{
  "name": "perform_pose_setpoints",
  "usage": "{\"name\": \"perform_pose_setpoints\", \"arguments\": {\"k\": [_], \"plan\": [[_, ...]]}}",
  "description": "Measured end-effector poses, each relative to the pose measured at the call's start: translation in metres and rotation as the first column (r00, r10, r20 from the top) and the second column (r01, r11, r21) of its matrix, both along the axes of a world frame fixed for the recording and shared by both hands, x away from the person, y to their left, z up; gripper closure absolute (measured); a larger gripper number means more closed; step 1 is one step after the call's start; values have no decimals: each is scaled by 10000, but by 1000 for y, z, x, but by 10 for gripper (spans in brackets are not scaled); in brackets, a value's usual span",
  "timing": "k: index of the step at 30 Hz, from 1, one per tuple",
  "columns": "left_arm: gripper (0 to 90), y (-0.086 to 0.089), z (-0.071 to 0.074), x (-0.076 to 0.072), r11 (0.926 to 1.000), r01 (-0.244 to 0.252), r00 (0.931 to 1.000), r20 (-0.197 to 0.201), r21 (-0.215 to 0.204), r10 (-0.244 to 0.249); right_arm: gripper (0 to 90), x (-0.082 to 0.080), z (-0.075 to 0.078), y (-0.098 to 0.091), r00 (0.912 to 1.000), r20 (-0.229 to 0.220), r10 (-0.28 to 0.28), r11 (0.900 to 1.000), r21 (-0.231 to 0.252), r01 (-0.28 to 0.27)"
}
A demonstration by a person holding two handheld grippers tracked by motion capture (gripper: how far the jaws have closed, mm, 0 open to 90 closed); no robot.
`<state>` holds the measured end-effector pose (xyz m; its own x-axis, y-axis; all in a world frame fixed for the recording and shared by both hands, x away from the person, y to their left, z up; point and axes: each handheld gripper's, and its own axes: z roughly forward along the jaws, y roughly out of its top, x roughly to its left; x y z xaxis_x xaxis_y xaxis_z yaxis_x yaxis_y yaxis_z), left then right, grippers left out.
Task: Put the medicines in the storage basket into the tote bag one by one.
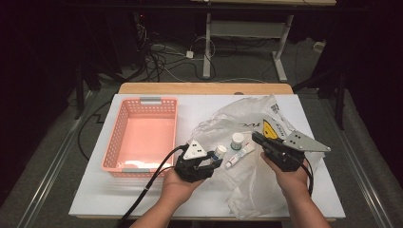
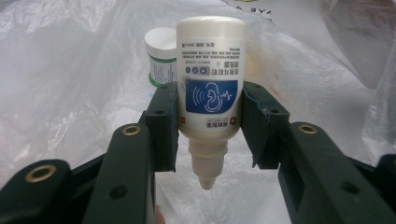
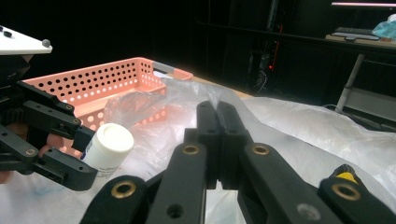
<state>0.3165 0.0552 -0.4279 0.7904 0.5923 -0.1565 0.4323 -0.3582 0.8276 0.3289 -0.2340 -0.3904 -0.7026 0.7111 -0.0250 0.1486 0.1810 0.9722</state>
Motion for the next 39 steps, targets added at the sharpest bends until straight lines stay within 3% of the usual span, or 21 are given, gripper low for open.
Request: {"name": "perform_pose_setpoints", "arguments": {"k": [10, 19, 26, 39], "plan": [[577, -11, -2, 3, 9999, 102, 9999, 17, 85, -102, 900, -1, 0, 0, 10000, -25, 1, 10000, 20, -1], [577, -38, -8, 8, 9986, 392, 9992, 82, 351, -395, 900, 0, 0, 0, 10000, 4, -1, 10000, 53, 1], [576, -63, -19, 14, 9949, 467, 9984, 265, 898, -493, 900, 0, 2, 0, 10000, 45, 7, 10000, 88, -8], [575, -97, -38, 33, 9921, 592, 9981, -223, 1109, -571, 900, 0, 2, -2, 10000, 61, -25, 9999, 158, 24]]}}
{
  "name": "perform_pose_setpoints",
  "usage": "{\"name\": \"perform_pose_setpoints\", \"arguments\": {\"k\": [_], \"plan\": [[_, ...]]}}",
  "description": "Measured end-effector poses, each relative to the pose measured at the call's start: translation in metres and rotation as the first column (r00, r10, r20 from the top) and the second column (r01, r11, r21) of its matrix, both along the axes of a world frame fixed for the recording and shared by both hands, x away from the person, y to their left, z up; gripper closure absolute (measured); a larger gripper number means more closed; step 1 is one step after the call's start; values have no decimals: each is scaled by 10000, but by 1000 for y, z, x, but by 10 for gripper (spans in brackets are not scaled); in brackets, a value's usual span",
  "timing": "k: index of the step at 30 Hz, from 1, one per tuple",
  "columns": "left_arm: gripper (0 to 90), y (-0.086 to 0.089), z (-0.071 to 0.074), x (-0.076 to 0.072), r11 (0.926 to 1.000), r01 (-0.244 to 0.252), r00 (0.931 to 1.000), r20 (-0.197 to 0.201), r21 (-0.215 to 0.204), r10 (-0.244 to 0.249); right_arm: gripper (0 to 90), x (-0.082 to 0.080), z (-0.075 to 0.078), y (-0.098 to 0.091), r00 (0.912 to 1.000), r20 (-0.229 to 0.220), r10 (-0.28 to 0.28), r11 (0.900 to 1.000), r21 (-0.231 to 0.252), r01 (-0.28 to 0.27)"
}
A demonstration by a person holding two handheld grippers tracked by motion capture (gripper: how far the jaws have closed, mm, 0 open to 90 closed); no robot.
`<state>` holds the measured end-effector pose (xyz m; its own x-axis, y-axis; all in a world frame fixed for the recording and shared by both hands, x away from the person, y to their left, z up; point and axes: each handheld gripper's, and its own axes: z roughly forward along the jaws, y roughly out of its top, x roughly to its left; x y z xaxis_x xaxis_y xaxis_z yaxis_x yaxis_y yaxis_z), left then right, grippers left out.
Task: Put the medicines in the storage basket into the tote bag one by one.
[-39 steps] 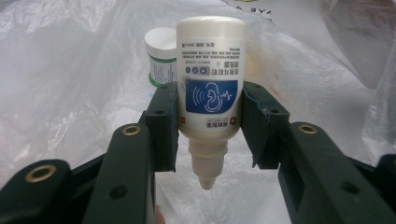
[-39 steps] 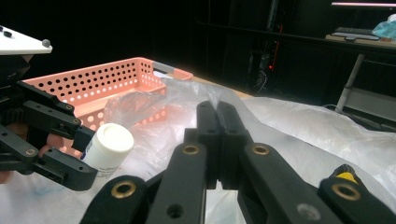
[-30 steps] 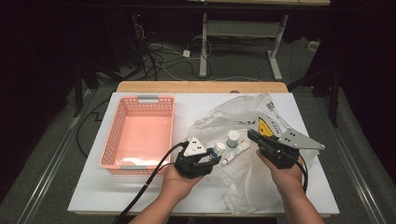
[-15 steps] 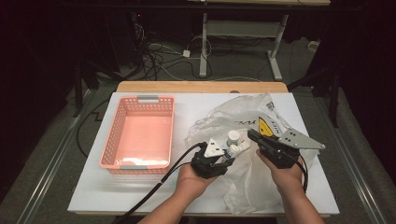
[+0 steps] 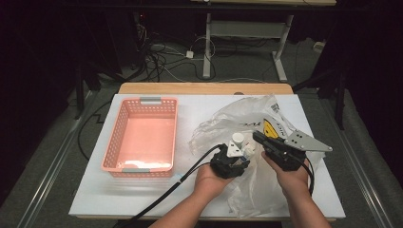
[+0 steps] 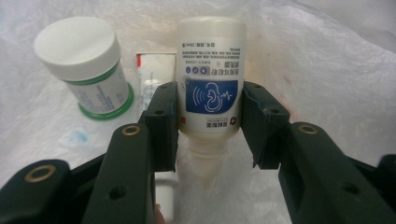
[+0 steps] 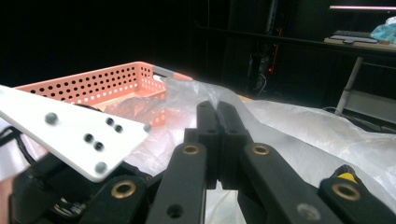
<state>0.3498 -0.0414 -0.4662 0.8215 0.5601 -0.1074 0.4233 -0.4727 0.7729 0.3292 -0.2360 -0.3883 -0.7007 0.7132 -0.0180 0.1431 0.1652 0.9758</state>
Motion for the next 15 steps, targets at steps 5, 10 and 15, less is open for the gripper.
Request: {"name": "perform_pose_setpoints", "arguments": {"k": [5, 10, 15], "plan": [[574, -7, -5, 3, 10000, -20, 10000, -49, -61, 20, 900, 1, -1, -1, 10000, -66, -25, 10000, 3, 25], [573, -10, -10, 5, 9998, -78, 9999, -102, -209, 76, 900, 1, -1, -1, 10000, -72, -14, 10000, 14, 14], [572, -11, -13, 6, 9995, -7, 9998, -208, -324, 0, 900, 1, -2, -1, 10000, -88, -31, 10000, 5, 32]]}}
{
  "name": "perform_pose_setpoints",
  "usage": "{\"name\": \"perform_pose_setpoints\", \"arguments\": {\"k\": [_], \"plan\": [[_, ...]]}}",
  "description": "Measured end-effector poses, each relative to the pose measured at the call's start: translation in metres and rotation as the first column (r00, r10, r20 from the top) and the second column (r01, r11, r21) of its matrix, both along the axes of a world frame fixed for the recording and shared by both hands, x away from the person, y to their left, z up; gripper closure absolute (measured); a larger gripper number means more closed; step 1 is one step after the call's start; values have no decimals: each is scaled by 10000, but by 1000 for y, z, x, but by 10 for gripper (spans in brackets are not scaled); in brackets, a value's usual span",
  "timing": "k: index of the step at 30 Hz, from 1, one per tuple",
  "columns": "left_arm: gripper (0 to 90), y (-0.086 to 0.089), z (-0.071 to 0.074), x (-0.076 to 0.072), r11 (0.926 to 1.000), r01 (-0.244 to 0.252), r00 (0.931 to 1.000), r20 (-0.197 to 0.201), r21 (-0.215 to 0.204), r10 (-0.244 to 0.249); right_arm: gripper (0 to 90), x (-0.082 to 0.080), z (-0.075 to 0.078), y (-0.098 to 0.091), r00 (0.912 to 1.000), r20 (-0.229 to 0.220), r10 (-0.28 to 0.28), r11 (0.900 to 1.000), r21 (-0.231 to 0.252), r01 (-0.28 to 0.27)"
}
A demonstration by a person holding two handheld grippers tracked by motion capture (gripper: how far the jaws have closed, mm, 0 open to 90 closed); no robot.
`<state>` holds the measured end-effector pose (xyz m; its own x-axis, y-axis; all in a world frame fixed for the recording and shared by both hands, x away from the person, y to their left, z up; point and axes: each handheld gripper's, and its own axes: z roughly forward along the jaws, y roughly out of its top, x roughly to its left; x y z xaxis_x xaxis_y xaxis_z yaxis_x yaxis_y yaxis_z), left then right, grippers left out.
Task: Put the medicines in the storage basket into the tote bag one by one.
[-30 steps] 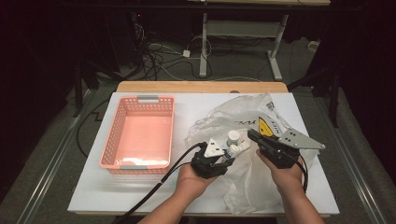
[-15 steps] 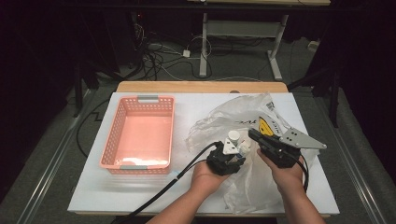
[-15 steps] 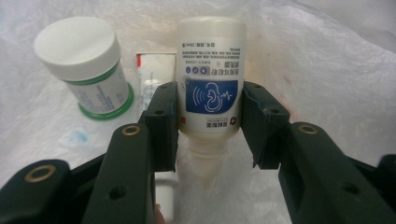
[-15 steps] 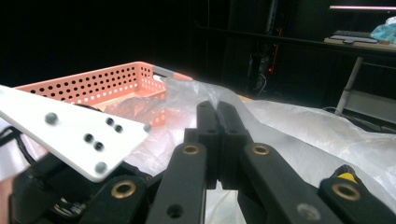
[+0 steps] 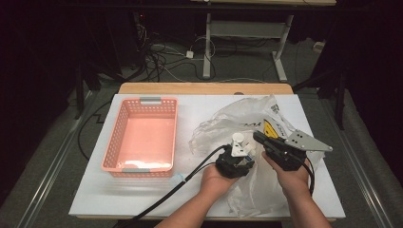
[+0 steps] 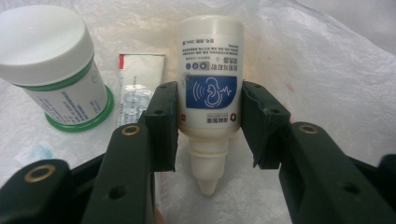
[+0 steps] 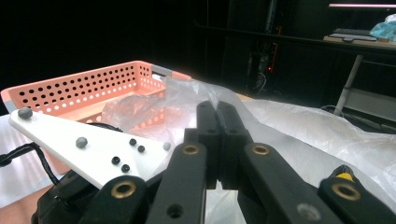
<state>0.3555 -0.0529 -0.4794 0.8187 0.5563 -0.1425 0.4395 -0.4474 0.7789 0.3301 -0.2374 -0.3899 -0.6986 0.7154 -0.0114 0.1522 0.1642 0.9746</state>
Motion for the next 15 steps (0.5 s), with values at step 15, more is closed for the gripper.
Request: {"name": "perform_pose_setpoints", "arguments": {"k": [15], "plan": [[361, 60, 11, -27, 9951, -407, 9992, -5, -906, 408, 900, 1, -2, -2, 9999, -130, -21, 10000, 34, 22]]}}
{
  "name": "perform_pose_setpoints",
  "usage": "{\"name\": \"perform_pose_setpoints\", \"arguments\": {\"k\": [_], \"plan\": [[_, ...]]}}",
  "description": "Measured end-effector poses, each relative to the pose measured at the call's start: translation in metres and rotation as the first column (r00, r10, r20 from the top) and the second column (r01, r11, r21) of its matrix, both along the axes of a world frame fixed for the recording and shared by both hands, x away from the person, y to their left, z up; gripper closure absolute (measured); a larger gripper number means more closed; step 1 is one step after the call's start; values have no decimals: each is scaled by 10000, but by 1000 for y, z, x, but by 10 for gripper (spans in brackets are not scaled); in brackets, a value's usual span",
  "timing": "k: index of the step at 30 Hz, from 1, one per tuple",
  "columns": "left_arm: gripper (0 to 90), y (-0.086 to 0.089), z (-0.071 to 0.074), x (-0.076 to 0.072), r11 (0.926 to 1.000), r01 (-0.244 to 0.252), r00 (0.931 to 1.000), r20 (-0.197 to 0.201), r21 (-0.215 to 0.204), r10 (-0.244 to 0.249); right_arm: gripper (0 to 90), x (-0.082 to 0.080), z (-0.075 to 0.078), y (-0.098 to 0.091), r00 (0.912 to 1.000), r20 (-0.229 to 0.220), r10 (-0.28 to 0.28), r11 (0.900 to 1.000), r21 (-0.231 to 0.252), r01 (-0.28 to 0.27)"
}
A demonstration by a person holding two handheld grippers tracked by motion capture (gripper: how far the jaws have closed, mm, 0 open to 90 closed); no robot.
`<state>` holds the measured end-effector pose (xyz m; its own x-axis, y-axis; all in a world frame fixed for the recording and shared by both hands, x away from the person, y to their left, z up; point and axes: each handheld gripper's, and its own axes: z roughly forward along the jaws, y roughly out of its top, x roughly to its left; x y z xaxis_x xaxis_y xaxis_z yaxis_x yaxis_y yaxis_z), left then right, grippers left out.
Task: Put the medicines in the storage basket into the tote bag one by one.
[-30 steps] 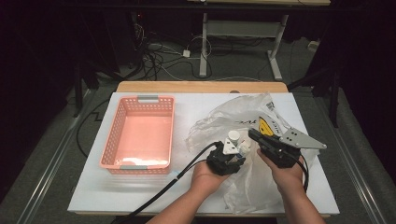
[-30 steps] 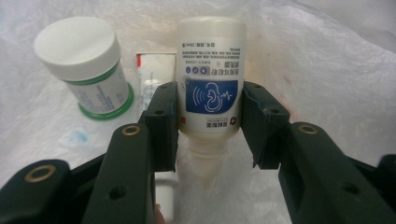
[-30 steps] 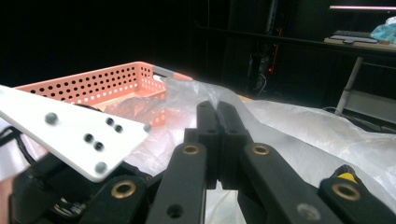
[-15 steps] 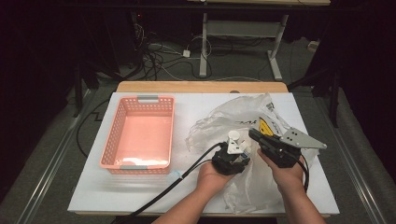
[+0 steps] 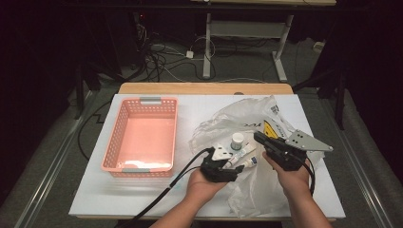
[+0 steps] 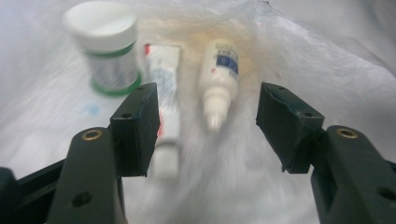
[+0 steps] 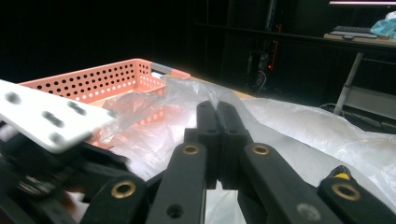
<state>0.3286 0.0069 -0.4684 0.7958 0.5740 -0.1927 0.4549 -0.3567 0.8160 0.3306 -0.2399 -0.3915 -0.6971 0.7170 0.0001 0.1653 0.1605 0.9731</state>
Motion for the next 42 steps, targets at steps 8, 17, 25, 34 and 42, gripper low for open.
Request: {"name": "perform_pose_setpoints", "arguments": {"k": [8, 17, 25, 34, 42], "plan": [[277, 48, -8, -32, 9979, -311, 9994, -153, 574, 321, 900, -1, 0, 1, 10000, 63, -56, 9999, -90, 56], [142, 58, -22, -24, 9836, -865, 9868, -1222, 1586, 1064, 900, -1, -3, 3, 10000, -11, -73, 9995, -296, 73], [164, 16, -21, -14, 9546, -1128, 9891, -607, 2758, 1344, 900, -6, -6, 1, 9998, -123, -158, 9991, -403, 153], [812, -1, -20, -32, 9644, -1, 10000, -32, 2645, 10, 900, -15, -6, -6, 9991, -136, -401, 9981, -471, 394], [883, 8, -20, -25, 9827, 191, 9974, -713, 1844, -60, 900, -19, -10, -9, 9980, -274, -567, 9970, -550, 551]]}}
